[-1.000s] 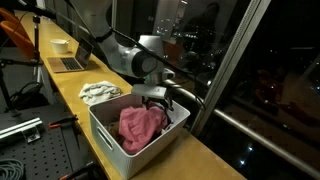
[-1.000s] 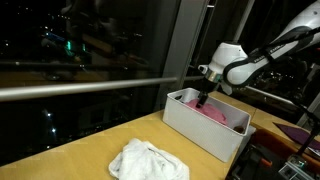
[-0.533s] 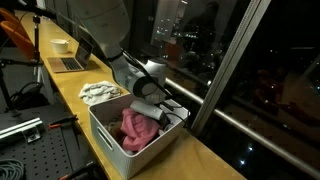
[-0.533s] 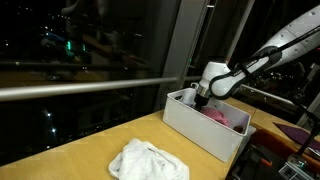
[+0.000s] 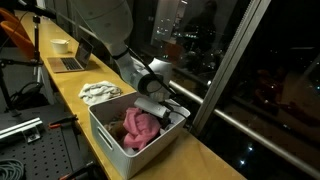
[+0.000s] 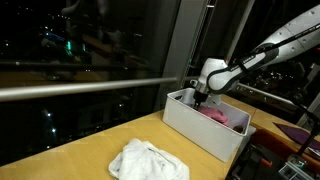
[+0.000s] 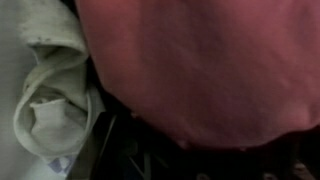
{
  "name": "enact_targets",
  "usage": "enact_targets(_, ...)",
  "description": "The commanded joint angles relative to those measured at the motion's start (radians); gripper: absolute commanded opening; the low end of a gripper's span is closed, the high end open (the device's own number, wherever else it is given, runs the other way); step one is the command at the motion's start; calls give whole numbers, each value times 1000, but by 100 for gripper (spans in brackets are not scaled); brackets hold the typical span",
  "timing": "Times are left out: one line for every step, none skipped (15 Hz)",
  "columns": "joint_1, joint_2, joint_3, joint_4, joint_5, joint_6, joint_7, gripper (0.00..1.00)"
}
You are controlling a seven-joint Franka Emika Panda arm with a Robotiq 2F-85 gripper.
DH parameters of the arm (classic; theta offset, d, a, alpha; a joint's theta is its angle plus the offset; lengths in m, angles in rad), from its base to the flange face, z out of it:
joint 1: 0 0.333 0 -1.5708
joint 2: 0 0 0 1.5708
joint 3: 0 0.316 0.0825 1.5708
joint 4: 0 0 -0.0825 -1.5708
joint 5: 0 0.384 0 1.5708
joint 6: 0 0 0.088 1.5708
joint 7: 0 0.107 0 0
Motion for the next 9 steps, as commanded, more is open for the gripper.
enact_targets(-5,-150,32,-121,38,-2,1,13)
enact_targets(1,-191,36,-156,38,2,3,7)
enact_targets(11,-246,42,-198,36,3,8,1)
enact_targets(18,-291,49,-233,36,4,10,0)
enact_targets(23,-338,59,-265,40,1,6,0)
enact_targets(31,-386,67,-296,44,-6,7,0)
enact_targets(41,-437,71,-322,44,-11,7,1)
enact_targets(56,-487,73,-347,42,-17,13,0)
enact_targets(74,-537,71,-369,32,-19,21,0)
